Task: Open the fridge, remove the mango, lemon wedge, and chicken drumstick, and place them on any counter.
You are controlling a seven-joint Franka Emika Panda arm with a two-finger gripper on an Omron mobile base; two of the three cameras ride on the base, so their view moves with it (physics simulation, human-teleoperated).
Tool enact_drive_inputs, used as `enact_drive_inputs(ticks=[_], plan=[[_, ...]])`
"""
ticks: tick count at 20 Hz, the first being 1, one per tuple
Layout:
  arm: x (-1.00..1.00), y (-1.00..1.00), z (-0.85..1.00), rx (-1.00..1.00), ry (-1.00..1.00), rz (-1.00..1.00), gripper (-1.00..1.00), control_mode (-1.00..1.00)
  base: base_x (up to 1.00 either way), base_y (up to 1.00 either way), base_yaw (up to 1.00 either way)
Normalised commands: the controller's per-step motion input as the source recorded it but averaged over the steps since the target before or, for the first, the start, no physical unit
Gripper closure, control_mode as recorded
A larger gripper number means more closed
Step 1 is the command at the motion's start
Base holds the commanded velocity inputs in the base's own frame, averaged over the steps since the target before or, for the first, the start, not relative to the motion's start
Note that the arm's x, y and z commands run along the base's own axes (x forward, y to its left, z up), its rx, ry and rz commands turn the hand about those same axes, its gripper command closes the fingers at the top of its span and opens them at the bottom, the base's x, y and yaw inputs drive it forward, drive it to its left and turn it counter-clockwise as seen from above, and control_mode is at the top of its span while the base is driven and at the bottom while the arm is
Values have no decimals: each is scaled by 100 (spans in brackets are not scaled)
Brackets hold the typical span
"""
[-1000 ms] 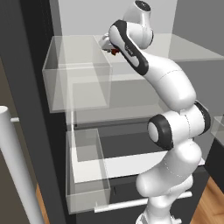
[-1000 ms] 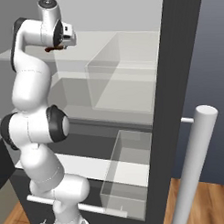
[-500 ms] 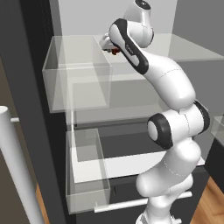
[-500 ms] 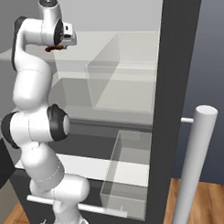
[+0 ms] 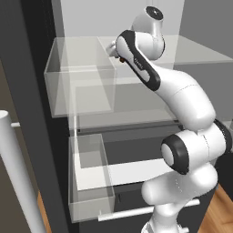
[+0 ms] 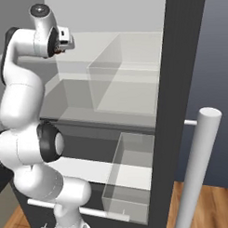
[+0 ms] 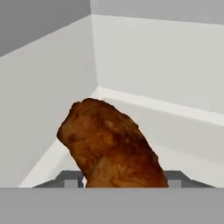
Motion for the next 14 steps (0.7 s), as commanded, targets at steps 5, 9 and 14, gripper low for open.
enact_drive_inputs(ticks=[5,9,14], plan=[[-100,-15,7,0,-2,-4,100,-100,0,0,0],[-100,-21,17,0,-1,-1,100,-100,0,0,0],[-100,-17,3,0,-5,-2,100,-100,0,0,0]])
